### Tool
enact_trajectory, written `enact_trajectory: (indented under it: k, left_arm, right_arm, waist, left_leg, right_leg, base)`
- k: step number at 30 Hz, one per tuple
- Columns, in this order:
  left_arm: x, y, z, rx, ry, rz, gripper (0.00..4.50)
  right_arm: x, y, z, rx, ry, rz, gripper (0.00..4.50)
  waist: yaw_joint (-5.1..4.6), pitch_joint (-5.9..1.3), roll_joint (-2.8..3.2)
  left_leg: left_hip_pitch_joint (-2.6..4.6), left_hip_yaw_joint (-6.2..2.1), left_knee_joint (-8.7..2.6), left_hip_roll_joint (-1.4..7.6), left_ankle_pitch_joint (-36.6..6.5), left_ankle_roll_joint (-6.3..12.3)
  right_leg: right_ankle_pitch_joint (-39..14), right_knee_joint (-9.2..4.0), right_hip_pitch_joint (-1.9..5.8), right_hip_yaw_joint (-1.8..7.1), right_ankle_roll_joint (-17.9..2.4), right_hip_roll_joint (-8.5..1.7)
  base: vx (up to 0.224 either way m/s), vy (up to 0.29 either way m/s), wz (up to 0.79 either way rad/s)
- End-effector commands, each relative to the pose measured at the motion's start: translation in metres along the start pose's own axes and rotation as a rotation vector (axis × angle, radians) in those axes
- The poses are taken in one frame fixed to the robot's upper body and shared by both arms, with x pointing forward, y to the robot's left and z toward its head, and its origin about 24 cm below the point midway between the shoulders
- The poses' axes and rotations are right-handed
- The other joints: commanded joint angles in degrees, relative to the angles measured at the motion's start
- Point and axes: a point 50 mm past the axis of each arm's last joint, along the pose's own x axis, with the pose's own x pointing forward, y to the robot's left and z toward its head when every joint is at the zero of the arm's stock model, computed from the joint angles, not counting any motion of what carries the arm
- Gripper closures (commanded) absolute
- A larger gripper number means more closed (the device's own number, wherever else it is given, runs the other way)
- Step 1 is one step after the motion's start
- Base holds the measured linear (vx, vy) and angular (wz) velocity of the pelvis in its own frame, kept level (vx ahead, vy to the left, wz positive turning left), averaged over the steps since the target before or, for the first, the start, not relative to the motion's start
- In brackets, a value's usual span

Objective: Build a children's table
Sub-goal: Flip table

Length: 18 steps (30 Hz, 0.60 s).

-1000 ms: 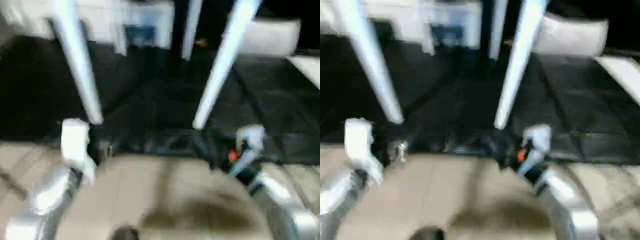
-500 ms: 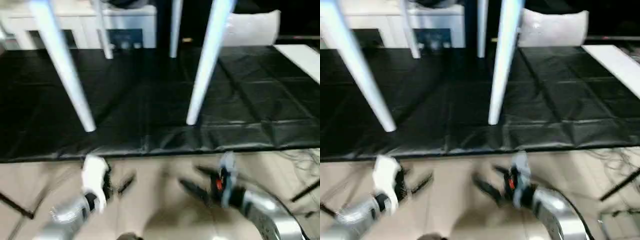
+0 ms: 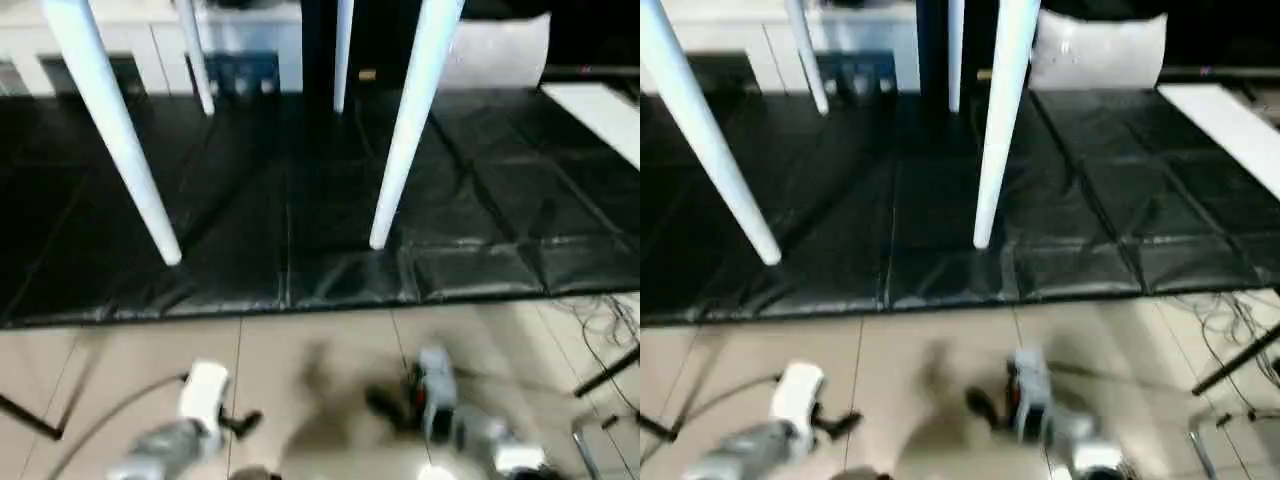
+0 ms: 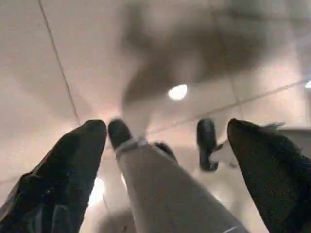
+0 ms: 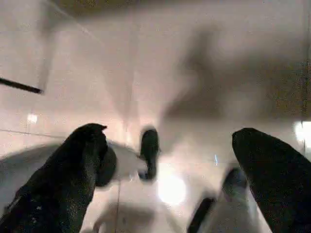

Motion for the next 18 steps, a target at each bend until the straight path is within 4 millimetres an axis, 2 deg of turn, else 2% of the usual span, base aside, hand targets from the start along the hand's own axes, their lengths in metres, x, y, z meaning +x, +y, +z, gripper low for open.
enact_trajectory:
  k: [1,2,3,4,5,6,9,12,13,14,18]
  left_arm:
    - [0.000,0.004,-0.003,-0.012,0.017,0.033,0.09]
    - [0.001,0.003,-0.007,-0.033,0.034,0.043,0.09]
    - [0.003,0.002,-0.011,-0.054,0.045,0.049,0.09]
    - [0.004,0.001,-0.012,-0.056,0.047,0.050,0.09]
    - [0.005,0.000,-0.014,-0.067,0.044,0.046,0.09]
    - [0.007,0.000,-0.015,-0.081,0.037,0.045,0.09]
    - [0.008,0.000,-0.017,-0.096,0.050,0.075,0.09]
    - [0.008,-0.001,-0.018,-0.112,0.055,0.075,0.09]
    - [0.009,-0.002,-0.019,-0.114,0.057,0.065,0.09]
    - [0.009,-0.003,-0.019,-0.114,0.059,0.058,0.09]
    - [0.011,-0.006,-0.021,-0.129,0.051,0.067,0.09]
  right_arm:
    - [-0.001,-0.008,-0.003,0.040,0.006,-0.063,0.00]
    - [0.000,-0.007,-0.009,0.039,0.026,-0.090,0.00]
    - [0.002,-0.005,-0.019,0.025,0.086,-0.129,0.00]
    - [0.002,-0.005,-0.020,0.021,0.098,-0.137,0.00]
    - [0.002,-0.005,-0.023,0.021,0.104,-0.168,0.00]
    - [0.003,-0.007,-0.023,0.015,0.090,-0.206,0.00]
    - [0.001,-0.012,-0.026,0.017,0.095,-0.262,0.00]
    - [-0.001,-0.017,-0.029,0.036,0.105,-0.301,0.00]
    - [-0.002,-0.018,-0.030,0.039,0.107,-0.302,0.00]
    - [-0.002,-0.018,-0.030,0.040,0.108,-0.302,0.00]
    - [0.001,-0.014,-0.025,0.023,0.120,-0.294,0.00]
  waist:
    - [0.01,-2.68,0.44]
    - [0.05,-2.57,1.01]
    - [-0.14,-2.36,0.95]
    - [-0.32,-2.17,0.88]
    - [-0.19,-2.09,1.15]
    - [-0.31,-1.98,0.90]
    - [-0.25,-1.89,0.91]
    - [-0.18,-1.96,0.93]
    - [-0.18,-1.92,0.75]
    - [-0.13,-2.00,0.86]
    - [-0.11,-2.22,0.45]
  left_leg:
    - [1.45,-1.99,-5.48,5.20,-20.0,-1.15]
    - [1.39,-1.98,-5.44,5.20,-20.6,-0.99]
    - [1.46,-1.97,-5.57,5.24,-21.8,-1.24]
    - [1.57,-1.87,-5.61,5.09,-23.4,-1.66]
    - [1.62,-1.98,-5.63,5.19,-24.4,-1.99]
    - [1.63,-2.01,-5.58,5.10,-25.6,-2.53]
    - [1.72,-2.29,-5.85,5.38,-27.5,-3.38]
    - [1.64,-2.17,-5.99,5.52,-26.5,-2.93]
    - [1.59,-2.14,-6.02,5.54,-26.2,-2.70]
    - [1.62,-2.04,-5.94,5.50,-25.5,-2.32]
    - [1.40,-1.77,-5.79,5.56,-21.7,-0.39]
  right_leg:
    - [0.9,-4.35,0.99,2.88,-16.2,-5.18]
    - [-0.4,-4.49,0.97,2.95,-16.1,-5.37]
    - [-2.2,-4.77,0.74,2.97,-15.8,-5.24]
    - [-4.9,-5.09,0.44,3.03,-15.7,-5.12]
    - [-6.5,-5.17,0.48,3.12,-15.5,-5.35]
    - [-9.6,-5.55,0.25,3.24,-15.1,-5.51]
    - [-13.5,-5.80,0.04,3.38,-13.5,-5.56]
    - [-11.4,-5.62,0.04,3.38,-13.6,-5.41]
    - [-10.9,-5.62,0.04,3.37,-13.7,-5.41]
    - [-10.2,-5.59,0.11,3.37,-13.8,-5.45]
    - [-6.5,-5.46,0.42,3.34,-14.5,-5.56]
  base:
    - [0.000,0.000,0.00]
    - [0.000,0.000,0.00]
    - [0.000,0.000,0.00]
    - [0.000,0.000,0.00]
    - [0.000,0.000,0.00]
    - [0.000,0.000,0.00]
    - [0.000,0.000,0.00]
    - [0.000,0.000,0.00]
    - [0.000,0.000,0.00]
    - [0.000,0.000,0.00]
    - [0.000,0.000,0.00]
